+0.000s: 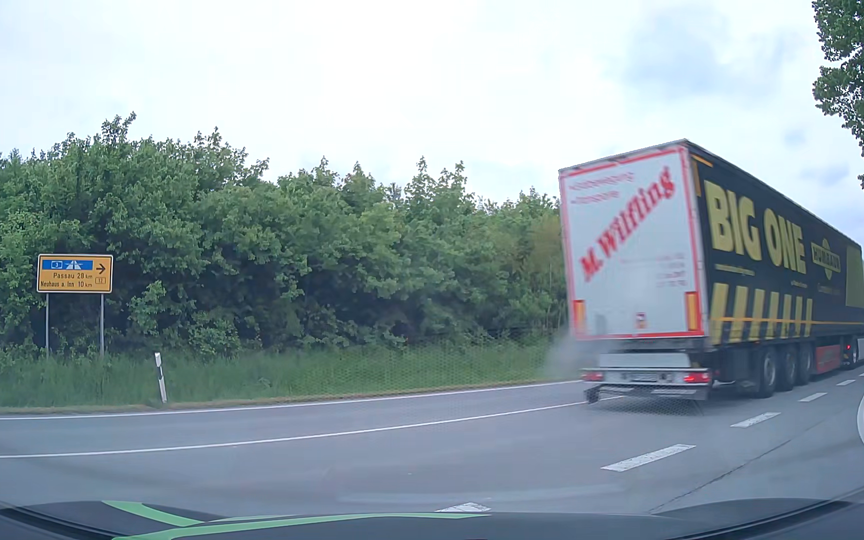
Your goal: Follow the waypoints while adhering to traffic rules and regulations
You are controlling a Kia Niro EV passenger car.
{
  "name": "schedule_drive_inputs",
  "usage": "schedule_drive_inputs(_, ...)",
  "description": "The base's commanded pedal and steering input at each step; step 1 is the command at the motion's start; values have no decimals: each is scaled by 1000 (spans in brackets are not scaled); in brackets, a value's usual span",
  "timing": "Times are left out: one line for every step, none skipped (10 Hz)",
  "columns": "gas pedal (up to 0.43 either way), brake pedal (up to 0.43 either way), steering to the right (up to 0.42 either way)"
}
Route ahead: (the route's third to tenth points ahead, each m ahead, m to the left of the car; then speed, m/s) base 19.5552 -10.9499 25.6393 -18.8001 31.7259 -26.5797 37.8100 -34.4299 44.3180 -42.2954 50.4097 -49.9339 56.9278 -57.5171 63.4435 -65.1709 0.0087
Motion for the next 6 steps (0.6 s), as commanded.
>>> schedule_drive_inputs(0, 256, 124)
schedule_drive_inputs(0, 256, 125)
schedule_drive_inputs(0, 262, 125)
schedule_drive_inputs(0, 256, 124)
schedule_drive_inputs(0, 256, 124)
schedule_drive_inputs(0, 256, 124)
